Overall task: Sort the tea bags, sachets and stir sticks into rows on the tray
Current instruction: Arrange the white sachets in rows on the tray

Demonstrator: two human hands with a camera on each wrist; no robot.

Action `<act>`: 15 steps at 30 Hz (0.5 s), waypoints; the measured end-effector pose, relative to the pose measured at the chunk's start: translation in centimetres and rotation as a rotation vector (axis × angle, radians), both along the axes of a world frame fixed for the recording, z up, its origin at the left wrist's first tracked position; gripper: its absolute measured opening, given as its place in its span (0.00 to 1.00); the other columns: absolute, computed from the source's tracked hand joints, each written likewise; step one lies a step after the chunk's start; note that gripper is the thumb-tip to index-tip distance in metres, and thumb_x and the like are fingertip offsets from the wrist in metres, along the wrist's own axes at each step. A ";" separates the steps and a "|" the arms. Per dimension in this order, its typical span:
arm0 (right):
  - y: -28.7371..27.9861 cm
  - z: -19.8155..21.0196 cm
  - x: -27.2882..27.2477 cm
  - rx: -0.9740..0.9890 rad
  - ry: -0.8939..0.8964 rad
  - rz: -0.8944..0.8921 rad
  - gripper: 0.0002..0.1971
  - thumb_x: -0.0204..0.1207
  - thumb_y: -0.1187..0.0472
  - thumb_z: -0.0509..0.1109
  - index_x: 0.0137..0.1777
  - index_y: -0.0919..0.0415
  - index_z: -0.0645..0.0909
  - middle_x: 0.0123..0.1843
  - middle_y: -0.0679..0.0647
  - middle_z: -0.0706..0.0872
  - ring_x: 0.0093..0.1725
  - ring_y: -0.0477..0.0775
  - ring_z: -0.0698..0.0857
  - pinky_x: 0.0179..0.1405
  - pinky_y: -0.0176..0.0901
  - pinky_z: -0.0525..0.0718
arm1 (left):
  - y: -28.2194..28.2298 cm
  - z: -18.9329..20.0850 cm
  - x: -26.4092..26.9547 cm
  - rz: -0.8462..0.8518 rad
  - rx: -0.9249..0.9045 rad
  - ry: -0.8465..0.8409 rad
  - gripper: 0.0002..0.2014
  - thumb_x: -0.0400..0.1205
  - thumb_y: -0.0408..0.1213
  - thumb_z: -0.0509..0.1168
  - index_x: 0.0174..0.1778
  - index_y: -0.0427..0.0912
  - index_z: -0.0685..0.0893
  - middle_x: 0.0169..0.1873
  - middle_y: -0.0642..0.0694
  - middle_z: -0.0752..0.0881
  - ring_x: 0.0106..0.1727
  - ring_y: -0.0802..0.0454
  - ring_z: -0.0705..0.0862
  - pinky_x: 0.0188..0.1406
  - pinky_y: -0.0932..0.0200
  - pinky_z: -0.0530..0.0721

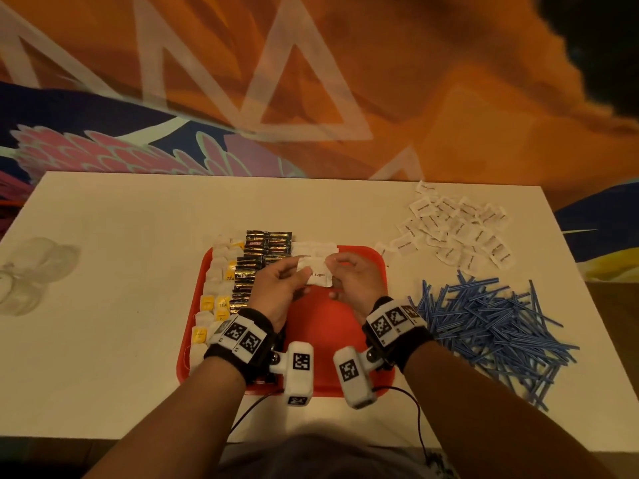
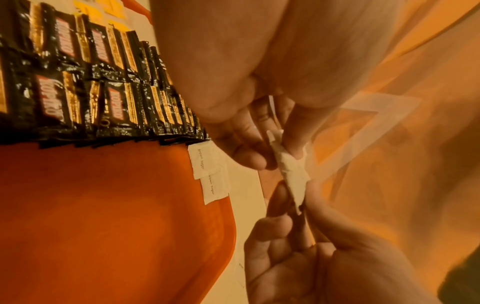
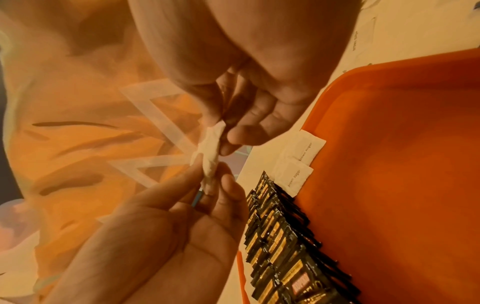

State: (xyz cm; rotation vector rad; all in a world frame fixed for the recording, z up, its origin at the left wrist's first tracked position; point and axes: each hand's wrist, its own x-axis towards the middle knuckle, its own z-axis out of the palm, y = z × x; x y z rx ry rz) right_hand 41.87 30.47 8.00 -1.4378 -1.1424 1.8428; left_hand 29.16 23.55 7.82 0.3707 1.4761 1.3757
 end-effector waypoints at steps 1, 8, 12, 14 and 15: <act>0.0 -0.3 0.0 0.013 -0.012 0.011 0.03 0.81 0.62 0.71 0.45 0.57 0.85 0.49 0.69 0.89 0.41 0.60 0.86 0.27 0.43 0.82 | 0.0 -0.1 -0.1 0.013 -0.019 0.004 0.10 0.82 0.28 0.70 0.59 0.37 0.88 0.50 0.38 0.90 0.47 0.49 0.88 0.38 0.59 0.86; -0.3 -1.5 -0.3 0.034 -0.119 0.182 0.05 0.72 0.63 0.80 0.43 0.57 0.86 0.36 0.55 0.91 0.34 0.49 0.89 0.29 0.37 0.83 | 0.1 -1.5 -1.2 0.140 -0.090 0.135 0.05 0.81 0.33 0.72 0.51 0.40 0.90 0.44 0.42 0.89 0.43 0.50 0.87 0.33 0.60 0.86; 0.5 -3.0 -0.8 0.066 -0.212 0.228 0.10 0.73 0.62 0.79 0.53 0.63 0.86 0.39 0.56 0.91 0.31 0.43 0.88 0.28 0.31 0.82 | -0.2 -2.2 -1.8 0.163 -0.118 0.260 0.03 0.82 0.36 0.72 0.48 0.48 0.91 0.41 0.47 0.92 0.40 0.53 0.88 0.36 0.58 0.87; 1.3 -4.0 -0.8 0.075 -0.273 0.239 0.11 0.74 0.61 0.78 0.55 0.62 0.86 0.38 0.53 0.90 0.32 0.42 0.87 0.28 0.31 0.84 | -0.4 -2.6 -2.4 0.205 -0.143 0.279 0.03 0.83 0.37 0.71 0.47 0.50 0.90 0.38 0.48 0.91 0.36 0.54 0.88 0.38 0.56 0.88; 1.9 -4.6 -0.7 0.074 -0.306 0.242 0.12 0.74 0.59 0.78 0.55 0.61 0.85 0.38 0.53 0.90 0.33 0.42 0.87 0.30 0.31 0.85 | -0.5 -2.8 -2.9 0.225 -0.158 0.272 0.03 0.83 0.37 0.71 0.47 0.49 0.90 0.37 0.48 0.91 0.35 0.54 0.87 0.39 0.54 0.89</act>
